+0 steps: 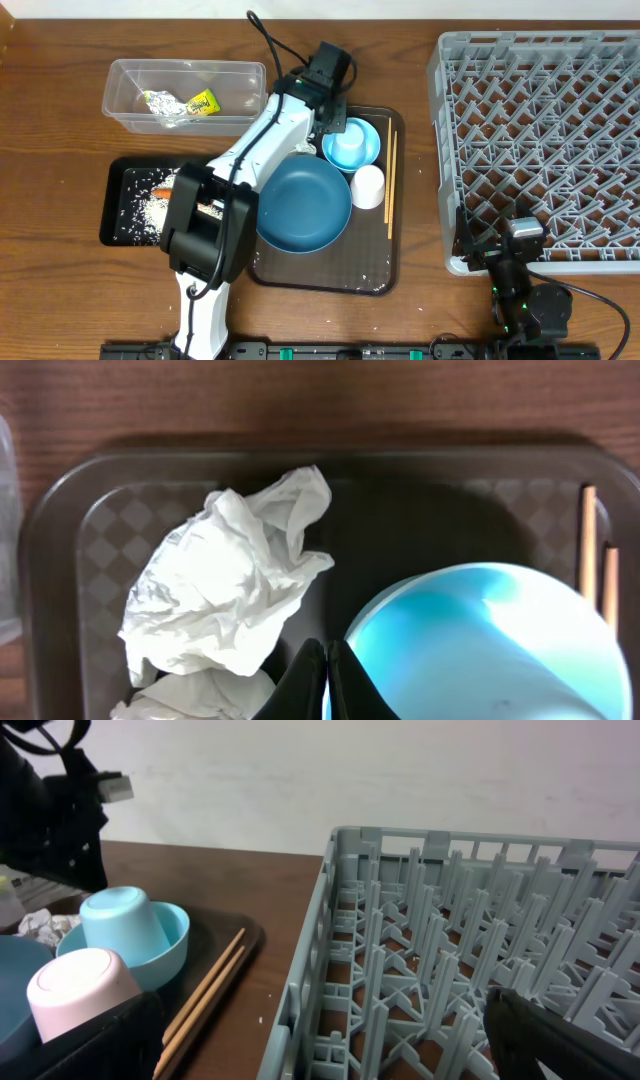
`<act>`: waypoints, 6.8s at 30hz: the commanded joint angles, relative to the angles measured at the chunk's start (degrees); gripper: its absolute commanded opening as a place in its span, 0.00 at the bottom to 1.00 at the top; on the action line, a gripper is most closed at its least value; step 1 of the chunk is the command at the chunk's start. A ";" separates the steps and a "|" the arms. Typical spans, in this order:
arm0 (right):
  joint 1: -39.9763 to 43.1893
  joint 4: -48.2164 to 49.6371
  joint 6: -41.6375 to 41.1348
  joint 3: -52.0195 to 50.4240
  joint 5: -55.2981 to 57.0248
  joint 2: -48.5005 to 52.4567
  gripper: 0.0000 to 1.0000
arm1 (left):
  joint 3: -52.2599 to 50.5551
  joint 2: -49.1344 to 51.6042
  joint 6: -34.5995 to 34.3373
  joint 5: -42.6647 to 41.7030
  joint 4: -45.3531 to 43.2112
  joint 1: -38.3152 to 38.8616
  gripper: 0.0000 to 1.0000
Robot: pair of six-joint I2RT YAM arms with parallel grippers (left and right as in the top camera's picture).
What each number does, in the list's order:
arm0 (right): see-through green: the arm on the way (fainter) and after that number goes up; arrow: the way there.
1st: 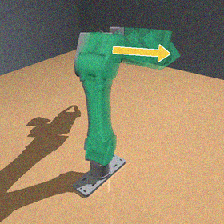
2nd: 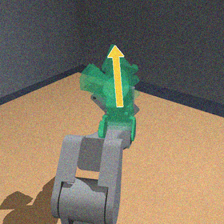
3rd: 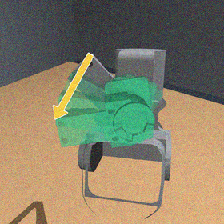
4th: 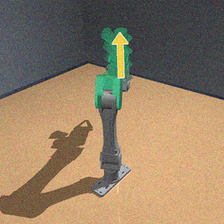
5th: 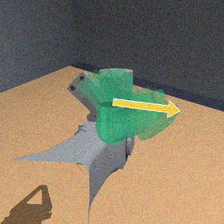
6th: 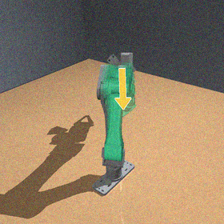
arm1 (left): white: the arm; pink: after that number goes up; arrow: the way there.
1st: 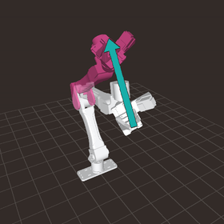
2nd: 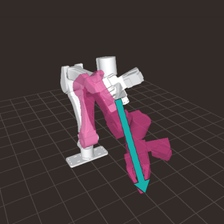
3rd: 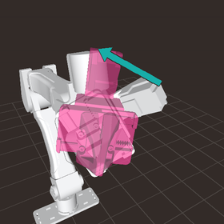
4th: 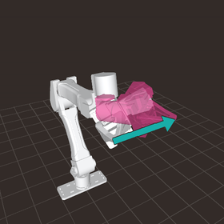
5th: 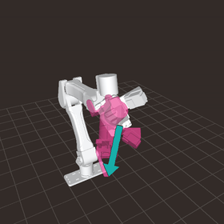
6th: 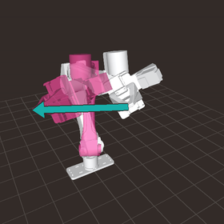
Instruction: Sort waste into correct bins and load items into the dishwasher rack
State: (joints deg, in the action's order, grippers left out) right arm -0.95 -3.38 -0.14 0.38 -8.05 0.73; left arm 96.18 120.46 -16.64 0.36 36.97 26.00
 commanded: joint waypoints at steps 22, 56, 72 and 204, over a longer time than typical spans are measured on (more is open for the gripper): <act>0.66 -0.22 0.66 -0.04 0.09 -0.09 0.99 | -2.25 3.72 0.09 -5.35 0.59 -0.42 0.06; 0.66 -0.22 0.66 -0.04 0.09 -0.09 0.99 | 1.03 0.39 2.95 4.44 1.18 0.07 0.34; 0.66 -0.22 0.66 -0.04 0.09 -0.09 0.99 | -0.39 3.56 6.21 4.22 -1.70 0.04 0.50; 0.66 -0.22 0.66 -0.04 0.09 0.02 0.99 | -2.23 -8.22 -0.55 -1.25 7.72 -2.36 0.75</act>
State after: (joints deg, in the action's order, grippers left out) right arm -0.95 -3.38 -0.14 0.38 -8.05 0.73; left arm 94.19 109.67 -17.87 -0.12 43.51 22.79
